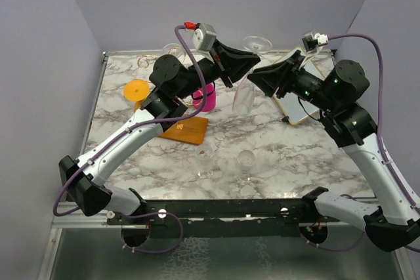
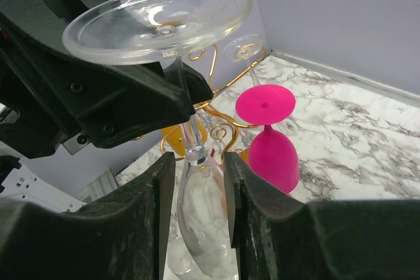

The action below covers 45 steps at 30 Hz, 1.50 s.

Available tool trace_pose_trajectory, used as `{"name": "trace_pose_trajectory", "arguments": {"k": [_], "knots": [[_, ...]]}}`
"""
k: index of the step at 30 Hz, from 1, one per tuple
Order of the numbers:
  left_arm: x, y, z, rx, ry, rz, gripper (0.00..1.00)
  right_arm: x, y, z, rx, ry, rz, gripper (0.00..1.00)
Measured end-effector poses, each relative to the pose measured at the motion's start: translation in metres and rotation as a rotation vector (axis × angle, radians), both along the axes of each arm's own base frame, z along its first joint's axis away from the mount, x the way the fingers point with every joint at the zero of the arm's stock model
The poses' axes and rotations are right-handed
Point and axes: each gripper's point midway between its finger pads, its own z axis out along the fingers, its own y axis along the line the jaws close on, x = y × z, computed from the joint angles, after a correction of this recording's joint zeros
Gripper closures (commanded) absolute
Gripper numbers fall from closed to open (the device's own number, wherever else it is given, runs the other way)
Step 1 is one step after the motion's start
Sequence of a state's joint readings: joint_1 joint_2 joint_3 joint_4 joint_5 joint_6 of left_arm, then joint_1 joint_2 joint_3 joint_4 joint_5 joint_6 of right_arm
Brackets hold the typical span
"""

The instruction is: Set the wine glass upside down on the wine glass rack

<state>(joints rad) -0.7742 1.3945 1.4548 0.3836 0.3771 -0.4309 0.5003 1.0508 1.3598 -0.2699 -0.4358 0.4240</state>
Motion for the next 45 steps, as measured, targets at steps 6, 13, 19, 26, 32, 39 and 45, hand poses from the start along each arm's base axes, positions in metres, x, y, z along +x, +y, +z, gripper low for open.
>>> {"name": "trace_pose_trajectory", "arguments": {"k": [6,13,19,26,32,39,45], "knots": [[-0.008,0.002,0.005,-0.019,-0.015,-0.028,1.0,0.001,0.006,0.001,0.026,-0.002,0.027,0.69],[-0.01,0.0,-0.001,-0.015,0.001,-0.048,1.0,0.009,0.016,-0.002,0.035,0.001,0.057,0.78],[-0.009,0.0,-0.004,-0.016,0.015,-0.05,0.82,0.008,0.02,-0.002,0.036,-0.012,0.085,0.99],[-0.013,0.009,-0.008,-0.024,0.02,-0.027,0.39,0.011,0.019,-0.018,0.014,-0.034,0.072,0.99],[-0.02,0.034,0.004,-0.044,-0.018,0.052,0.35,0.019,0.019,-0.042,-0.037,-0.045,0.052,0.99],[-0.011,0.071,0.041,-0.066,-0.02,0.249,0.35,0.021,0.023,-0.072,-0.084,-0.068,0.078,0.99],[-0.008,0.117,0.067,-0.125,-0.007,0.437,0.35,0.022,0.033,-0.097,-0.109,-0.067,0.116,0.99]]}}
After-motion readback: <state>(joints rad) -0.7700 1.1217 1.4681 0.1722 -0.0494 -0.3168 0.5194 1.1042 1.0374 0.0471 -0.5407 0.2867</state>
